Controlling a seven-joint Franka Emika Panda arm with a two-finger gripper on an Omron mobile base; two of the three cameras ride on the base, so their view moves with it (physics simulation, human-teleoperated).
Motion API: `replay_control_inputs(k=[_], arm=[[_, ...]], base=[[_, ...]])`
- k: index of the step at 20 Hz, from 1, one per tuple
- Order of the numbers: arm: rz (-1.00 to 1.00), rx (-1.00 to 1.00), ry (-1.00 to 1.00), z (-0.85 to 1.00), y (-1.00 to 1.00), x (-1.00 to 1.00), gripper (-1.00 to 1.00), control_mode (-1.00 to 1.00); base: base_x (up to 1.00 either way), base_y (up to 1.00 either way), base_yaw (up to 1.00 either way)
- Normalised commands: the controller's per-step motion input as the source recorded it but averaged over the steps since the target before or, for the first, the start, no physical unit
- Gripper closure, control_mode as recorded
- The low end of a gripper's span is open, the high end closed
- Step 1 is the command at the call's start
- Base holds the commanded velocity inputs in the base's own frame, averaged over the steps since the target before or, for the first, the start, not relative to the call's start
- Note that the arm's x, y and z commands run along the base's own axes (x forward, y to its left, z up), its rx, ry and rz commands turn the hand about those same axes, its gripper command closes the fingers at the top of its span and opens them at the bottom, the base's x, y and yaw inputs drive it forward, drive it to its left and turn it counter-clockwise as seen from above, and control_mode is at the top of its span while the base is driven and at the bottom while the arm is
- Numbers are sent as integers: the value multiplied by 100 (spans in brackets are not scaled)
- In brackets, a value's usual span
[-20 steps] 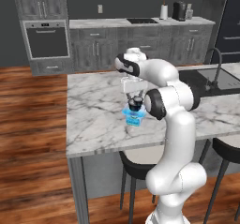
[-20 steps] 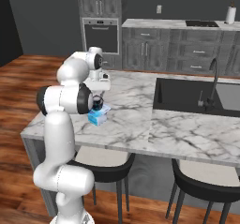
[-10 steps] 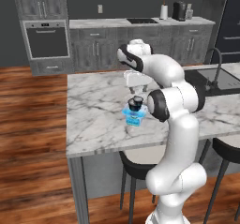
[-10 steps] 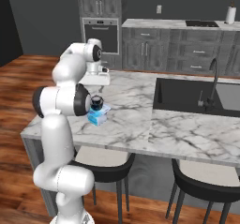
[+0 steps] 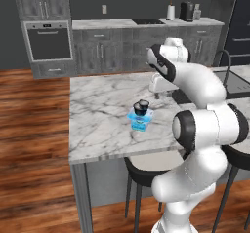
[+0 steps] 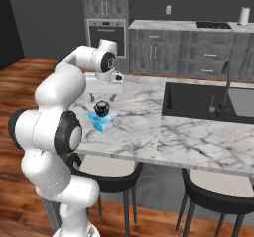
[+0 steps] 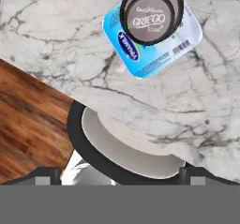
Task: Stack the yogurt containers by placing the smaller containers on top of the larger containers.
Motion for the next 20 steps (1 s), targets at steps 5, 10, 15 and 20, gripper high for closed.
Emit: replay_control_inputs(k=[5,10,15,20], arm=[[-3,8,-31,46,-38,-100,-100,-100],[-2,4,-29,48,-18,-100,-100,-100],[-3,1,-25,53,-1,-100,-100,-100],[-3,0,-18,42,0,-100,-100,-100]], base=[[0,0,0],[0,0,0],[0,0,0],[0,0,0]])
